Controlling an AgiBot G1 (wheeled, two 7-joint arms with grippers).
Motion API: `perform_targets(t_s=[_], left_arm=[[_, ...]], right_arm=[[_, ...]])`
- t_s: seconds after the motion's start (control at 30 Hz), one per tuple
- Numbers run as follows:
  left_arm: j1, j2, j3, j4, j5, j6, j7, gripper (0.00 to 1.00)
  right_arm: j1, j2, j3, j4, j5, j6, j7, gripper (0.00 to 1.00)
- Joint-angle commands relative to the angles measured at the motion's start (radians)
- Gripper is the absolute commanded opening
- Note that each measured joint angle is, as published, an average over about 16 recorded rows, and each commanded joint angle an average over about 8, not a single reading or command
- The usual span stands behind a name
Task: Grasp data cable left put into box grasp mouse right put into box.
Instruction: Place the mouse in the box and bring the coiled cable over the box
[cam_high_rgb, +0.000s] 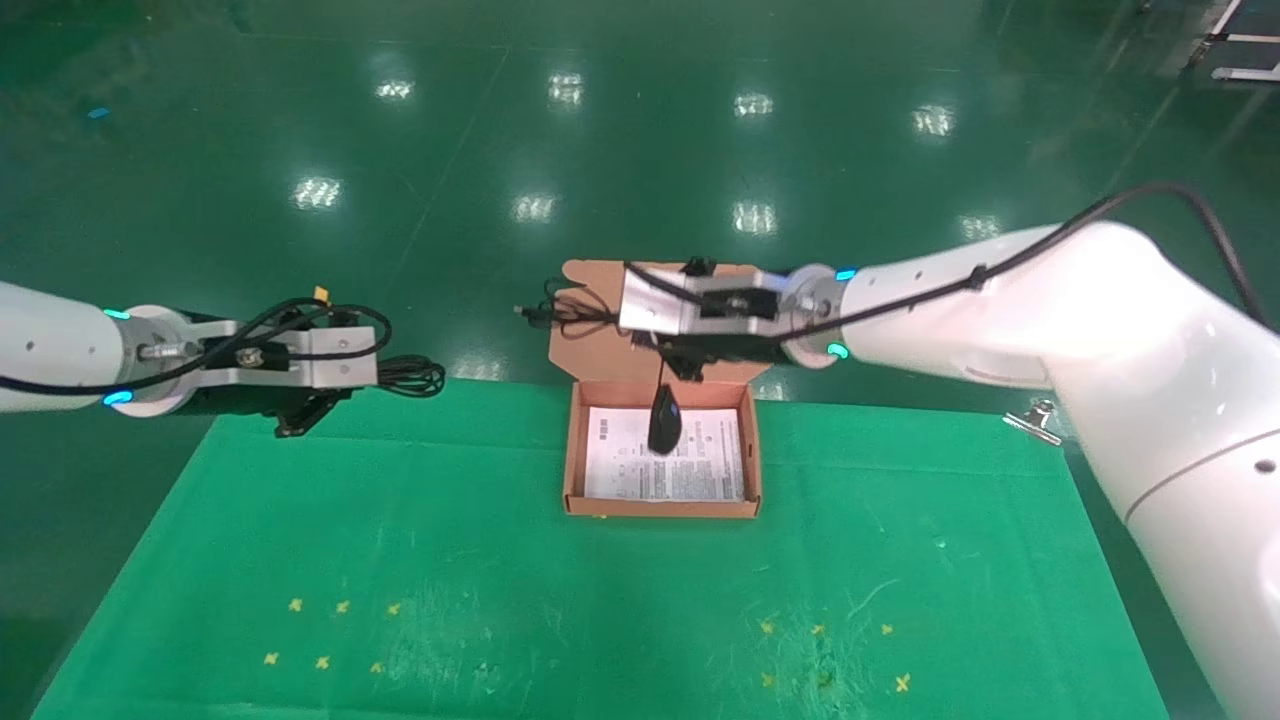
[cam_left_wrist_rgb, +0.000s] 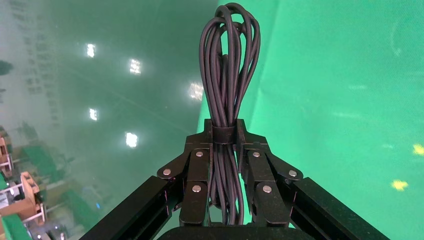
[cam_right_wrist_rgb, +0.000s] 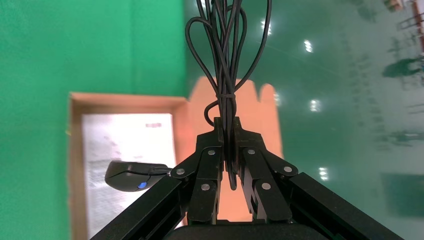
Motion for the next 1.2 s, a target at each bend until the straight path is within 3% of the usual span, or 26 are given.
perform_targets(t_s=[0.03,0.2,0.4,0.67,1.2], left_arm=[[0.004,-0.016,0.004,-0.038,0.022,0.023,-0.039,0.00],[0.011,-0.025,0.006,-0.074,0.041,0.031,-0.073,0.00],[0.014,-0.027,0.006,-0.086,0.049,0.034,-0.085,0.00],[0.015,-0.029,0.007,-0.091,0.051,0.036,-0.087,0.00],[0.016,-0.027,0.007,-0.090,0.051,0.035,-0.087,0.00]], right_arm=[[-0.016,-0.003,-0.031,0.016,0.026,0.003,0.011,0.00],[-0.045,-0.002,-0.105,0.017,0.113,0.055,0.056,0.00],[-0.062,0.000,-0.177,-0.095,0.177,0.112,0.122,0.00],[-0.055,0.000,-0.240,-0.193,0.202,0.126,0.161,0.98],[-0.055,0.019,-0.242,-0.176,0.200,0.121,0.161,1.00]])
